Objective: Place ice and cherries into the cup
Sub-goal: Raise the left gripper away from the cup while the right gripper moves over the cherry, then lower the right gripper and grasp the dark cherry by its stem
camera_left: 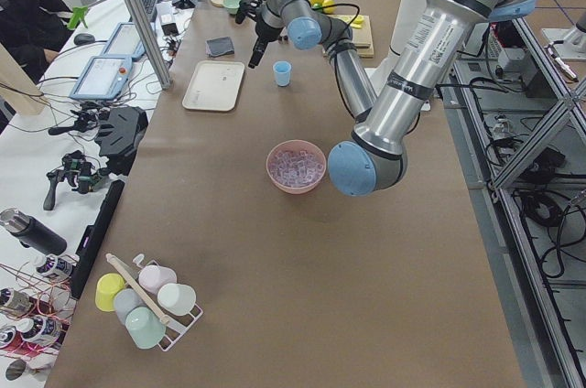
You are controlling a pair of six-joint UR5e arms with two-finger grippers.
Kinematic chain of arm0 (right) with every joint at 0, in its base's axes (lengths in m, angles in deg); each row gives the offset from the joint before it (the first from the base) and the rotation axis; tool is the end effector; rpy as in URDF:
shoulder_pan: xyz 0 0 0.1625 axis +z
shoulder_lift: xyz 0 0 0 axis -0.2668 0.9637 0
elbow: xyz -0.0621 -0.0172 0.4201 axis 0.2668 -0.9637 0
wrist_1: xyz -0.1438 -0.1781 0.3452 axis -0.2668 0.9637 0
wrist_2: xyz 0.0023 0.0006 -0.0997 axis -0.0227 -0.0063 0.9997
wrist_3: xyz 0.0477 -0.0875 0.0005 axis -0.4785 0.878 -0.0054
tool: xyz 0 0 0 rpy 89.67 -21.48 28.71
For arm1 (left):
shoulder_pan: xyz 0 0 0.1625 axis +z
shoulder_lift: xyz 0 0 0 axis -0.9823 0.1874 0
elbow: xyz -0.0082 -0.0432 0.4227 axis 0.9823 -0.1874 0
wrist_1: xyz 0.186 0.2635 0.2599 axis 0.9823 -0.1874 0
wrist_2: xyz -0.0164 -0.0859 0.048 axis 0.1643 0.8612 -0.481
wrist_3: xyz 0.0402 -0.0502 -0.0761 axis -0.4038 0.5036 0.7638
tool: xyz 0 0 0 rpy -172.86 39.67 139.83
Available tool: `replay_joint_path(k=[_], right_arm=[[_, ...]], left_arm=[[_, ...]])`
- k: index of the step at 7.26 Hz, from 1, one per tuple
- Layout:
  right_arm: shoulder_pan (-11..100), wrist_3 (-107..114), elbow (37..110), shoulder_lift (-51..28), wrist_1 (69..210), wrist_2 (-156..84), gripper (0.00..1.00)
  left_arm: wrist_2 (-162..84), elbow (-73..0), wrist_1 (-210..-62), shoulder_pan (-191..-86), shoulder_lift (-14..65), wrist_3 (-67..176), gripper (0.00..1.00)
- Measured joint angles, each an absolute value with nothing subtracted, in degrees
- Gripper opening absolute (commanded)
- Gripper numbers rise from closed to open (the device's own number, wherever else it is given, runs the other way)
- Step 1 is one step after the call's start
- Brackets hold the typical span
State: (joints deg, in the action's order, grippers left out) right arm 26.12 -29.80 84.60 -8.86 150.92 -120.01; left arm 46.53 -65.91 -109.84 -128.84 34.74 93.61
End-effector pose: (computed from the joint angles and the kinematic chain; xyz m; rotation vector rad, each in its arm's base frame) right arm -0.3777 -0.4748 0.3846 0.1672 -0.6313 -0.0609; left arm 0.2696 -0.4778 0.1612 0.4978 0.9361 -0.0603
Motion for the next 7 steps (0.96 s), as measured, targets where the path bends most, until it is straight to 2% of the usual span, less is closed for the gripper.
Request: replay_joint_path(k=[1,5,6,7], right_arm=[[24.43,-33.86,83.93,-9.28,150.94,-117.70,0.91],[21.78,-36.35,81.63,-10.05,150.93,-112.95,0.90],[21.69,-36.08,81.31,-10.30,150.92,-112.43,0.88],[21.55,-35.90,80.62,-10.79,150.92,-111.69,0.82]], left_arm=[[47.10,-66.13,-109.83,-129.00,34.37,93.35,0.98],[47.98,-67.66,-109.75,-129.12,33.31,93.00,0.98],[48.01,-67.71,-109.74,-129.12,33.29,93.00,0.98],[48.03,-67.69,-109.72,-129.12,33.24,93.00,0.98]])
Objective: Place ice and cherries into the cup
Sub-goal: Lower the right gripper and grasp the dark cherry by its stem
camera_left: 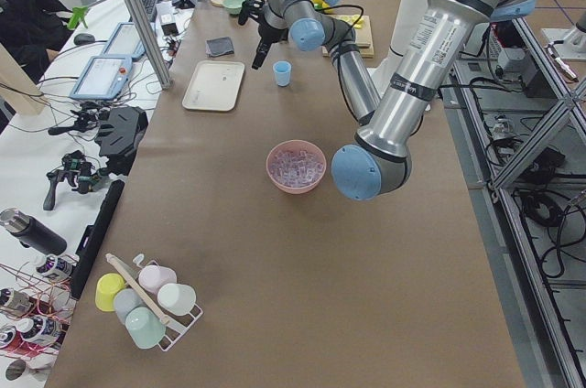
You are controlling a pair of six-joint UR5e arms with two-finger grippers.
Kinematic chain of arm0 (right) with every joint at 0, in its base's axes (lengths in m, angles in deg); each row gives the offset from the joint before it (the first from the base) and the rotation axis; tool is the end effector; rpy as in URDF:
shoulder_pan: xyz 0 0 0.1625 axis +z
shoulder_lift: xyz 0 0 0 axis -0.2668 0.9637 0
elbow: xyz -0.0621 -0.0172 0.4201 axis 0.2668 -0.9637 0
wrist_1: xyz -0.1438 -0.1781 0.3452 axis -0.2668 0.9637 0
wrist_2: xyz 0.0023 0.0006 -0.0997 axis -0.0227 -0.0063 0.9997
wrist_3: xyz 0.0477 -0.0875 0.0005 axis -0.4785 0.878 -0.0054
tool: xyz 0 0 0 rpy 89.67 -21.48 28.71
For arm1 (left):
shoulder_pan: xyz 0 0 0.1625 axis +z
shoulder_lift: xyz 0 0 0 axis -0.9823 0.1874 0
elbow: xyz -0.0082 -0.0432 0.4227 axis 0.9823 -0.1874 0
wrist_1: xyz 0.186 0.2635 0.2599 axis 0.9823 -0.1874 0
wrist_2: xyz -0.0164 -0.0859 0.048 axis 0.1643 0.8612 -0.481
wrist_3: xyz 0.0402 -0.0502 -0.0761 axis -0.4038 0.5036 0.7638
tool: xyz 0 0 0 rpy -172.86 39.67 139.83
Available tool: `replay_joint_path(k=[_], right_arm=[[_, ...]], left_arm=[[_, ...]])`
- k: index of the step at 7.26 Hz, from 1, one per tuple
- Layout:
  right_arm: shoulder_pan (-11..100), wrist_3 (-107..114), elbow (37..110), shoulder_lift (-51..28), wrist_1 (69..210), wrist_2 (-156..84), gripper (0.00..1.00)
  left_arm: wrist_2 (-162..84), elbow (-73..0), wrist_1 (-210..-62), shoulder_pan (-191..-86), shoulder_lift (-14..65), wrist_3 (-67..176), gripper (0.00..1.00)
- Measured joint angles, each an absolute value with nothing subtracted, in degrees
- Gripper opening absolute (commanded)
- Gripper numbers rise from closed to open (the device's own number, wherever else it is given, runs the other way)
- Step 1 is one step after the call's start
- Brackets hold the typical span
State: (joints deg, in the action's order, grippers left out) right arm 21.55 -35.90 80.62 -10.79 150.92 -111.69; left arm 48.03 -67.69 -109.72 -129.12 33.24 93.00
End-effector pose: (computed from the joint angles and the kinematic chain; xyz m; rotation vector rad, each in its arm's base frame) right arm -0.4230 -0.4674 0.3996 0.2033 -0.5362 0.0109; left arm 0.2613 -0.4682 0.1647 0.4886 0.9490 -0.0408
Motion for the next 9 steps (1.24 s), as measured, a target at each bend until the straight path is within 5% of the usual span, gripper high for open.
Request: replay_joint_path(k=[2,6,9], right_arm=[[21.44,-34.93,78.96,-11.64,150.92,-110.12,0.49],[22.20,-34.01,78.61,-12.42,151.00,-109.53,0.01],[22.82,-33.40,78.77,-12.40,151.01,-109.83,0.00]], left_arm=[[48.04,-67.54,-109.56,-129.12,33.20,93.00,0.98],[48.04,-67.29,-109.31,-129.06,33.26,93.00,0.98],[48.04,-67.57,-109.28,-129.09,33.34,93.00,0.98]])
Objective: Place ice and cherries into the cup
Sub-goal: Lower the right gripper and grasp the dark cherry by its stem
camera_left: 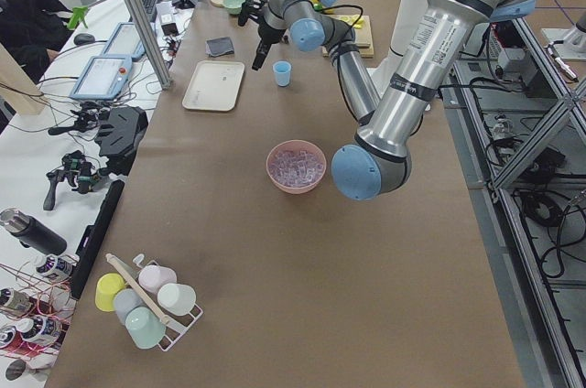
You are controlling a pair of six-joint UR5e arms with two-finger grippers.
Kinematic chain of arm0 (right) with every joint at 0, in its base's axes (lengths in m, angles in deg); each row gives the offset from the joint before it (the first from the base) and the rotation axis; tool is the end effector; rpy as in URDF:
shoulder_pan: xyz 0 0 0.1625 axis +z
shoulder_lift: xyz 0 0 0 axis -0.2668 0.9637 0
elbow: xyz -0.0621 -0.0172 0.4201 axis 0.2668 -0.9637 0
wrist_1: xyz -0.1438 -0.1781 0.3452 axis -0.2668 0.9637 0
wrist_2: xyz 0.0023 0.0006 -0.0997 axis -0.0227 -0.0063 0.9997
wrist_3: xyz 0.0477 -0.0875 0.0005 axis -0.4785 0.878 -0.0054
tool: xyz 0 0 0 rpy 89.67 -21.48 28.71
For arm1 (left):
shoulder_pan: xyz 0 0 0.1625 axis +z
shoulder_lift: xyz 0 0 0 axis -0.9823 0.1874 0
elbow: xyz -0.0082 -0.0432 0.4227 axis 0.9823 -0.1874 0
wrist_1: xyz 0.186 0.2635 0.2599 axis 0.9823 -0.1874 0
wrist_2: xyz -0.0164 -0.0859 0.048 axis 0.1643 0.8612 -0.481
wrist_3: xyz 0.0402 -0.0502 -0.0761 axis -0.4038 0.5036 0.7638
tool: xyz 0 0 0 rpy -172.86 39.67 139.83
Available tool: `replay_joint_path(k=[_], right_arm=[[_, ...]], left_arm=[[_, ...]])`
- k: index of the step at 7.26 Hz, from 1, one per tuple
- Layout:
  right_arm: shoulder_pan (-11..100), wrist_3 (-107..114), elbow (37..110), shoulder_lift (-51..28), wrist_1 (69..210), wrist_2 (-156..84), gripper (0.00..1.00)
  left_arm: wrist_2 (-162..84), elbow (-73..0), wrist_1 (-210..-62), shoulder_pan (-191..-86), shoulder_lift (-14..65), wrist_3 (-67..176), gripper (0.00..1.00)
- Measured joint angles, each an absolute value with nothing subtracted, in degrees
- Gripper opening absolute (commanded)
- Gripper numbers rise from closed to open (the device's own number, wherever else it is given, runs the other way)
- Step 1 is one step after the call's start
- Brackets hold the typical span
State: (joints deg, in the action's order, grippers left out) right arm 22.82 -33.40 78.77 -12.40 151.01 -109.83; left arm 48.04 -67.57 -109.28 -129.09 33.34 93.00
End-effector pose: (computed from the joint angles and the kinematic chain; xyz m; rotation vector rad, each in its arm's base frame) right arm -0.4200 -0.4867 0.3981 0.2426 -0.5058 -0.0006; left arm 0.2622 -0.4689 0.1655 0.4825 0.9438 -0.0419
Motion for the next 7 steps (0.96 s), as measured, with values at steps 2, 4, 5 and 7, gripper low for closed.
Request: replay_joint_path(k=[2,4,5,7], right_arm=[[23.33,-33.34,79.23,-12.44,151.15,-109.96,0.00],[25.00,-33.21,80.47,-12.37,151.52,-112.35,0.08],[25.40,-33.36,80.62,-12.29,151.56,-113.15,0.99],[24.59,-33.88,80.31,-12.10,151.56,-113.20,1.00]], left_arm=[[48.04,-67.64,-109.28,-129.11,33.36,93.00,0.98],[48.04,-67.65,-109.28,-129.06,33.40,93.00,0.98],[48.04,-67.65,-109.26,-129.07,33.38,93.00,0.98],[48.04,-67.71,-109.29,-129.05,33.44,93.00,0.98]])
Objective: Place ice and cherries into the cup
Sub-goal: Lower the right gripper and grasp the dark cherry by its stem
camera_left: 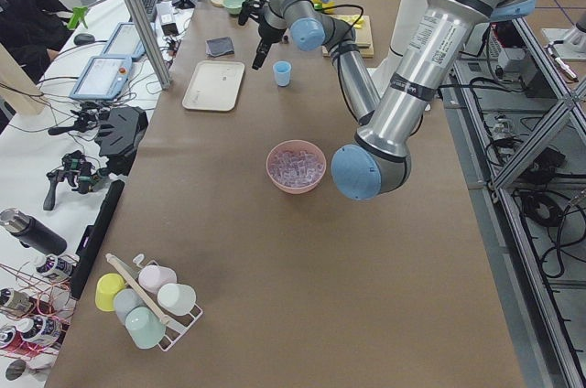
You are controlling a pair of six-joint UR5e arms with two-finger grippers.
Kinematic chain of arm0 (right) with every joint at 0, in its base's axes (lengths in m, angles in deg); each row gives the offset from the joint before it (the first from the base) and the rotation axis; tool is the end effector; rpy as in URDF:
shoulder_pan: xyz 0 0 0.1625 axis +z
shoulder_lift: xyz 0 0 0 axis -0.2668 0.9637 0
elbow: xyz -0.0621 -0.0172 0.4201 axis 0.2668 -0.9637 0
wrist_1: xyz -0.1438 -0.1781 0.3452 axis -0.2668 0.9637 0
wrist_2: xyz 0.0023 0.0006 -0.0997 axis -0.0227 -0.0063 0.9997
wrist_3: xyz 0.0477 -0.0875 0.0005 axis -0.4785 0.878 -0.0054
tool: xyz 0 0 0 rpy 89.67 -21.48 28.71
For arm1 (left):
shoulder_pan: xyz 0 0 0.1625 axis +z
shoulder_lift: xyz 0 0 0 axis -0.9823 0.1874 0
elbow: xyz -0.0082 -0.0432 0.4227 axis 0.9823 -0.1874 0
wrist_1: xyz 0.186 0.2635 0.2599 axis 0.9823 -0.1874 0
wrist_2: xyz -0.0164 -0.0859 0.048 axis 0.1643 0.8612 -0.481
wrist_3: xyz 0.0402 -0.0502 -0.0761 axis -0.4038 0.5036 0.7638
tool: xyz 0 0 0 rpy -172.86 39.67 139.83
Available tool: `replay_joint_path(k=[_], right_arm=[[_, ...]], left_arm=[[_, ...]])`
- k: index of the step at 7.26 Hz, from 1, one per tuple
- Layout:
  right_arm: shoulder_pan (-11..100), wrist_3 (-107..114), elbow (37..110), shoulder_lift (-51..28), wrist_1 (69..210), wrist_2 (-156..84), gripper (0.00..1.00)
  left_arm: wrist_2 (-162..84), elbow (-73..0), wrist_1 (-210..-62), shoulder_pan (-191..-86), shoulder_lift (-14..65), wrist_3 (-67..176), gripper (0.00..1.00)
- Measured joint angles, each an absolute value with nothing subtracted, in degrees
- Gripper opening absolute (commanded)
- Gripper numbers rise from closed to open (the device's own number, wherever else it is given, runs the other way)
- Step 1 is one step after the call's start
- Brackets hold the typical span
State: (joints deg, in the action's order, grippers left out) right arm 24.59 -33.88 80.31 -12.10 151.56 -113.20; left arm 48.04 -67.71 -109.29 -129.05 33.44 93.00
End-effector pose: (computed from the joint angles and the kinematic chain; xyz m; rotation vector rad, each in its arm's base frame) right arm -0.4036 -0.4909 0.3891 0.2102 -0.5470 0.0202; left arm 0.2620 -0.4680 0.1637 0.4853 0.9469 -0.0404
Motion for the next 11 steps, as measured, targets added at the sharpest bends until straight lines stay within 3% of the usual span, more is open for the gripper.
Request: replay_joint_path(k=[9,10,11], right_arm=[[23.35,-35.92,78.87,-10.40,151.50,-114.42,0.98],[23.20,-35.97,78.83,-10.14,151.49,-115.15,0.84],[22.98,-36.01,78.67,-10.12,151.51,-115.59,0.51]], left_arm=[[48.04,-67.74,-109.28,-128.98,33.69,93.00,0.98],[48.04,-67.74,-109.25,-128.98,33.73,93.00,0.98],[48.04,-67.84,-109.22,-129.01,33.75,93.00,0.98]])
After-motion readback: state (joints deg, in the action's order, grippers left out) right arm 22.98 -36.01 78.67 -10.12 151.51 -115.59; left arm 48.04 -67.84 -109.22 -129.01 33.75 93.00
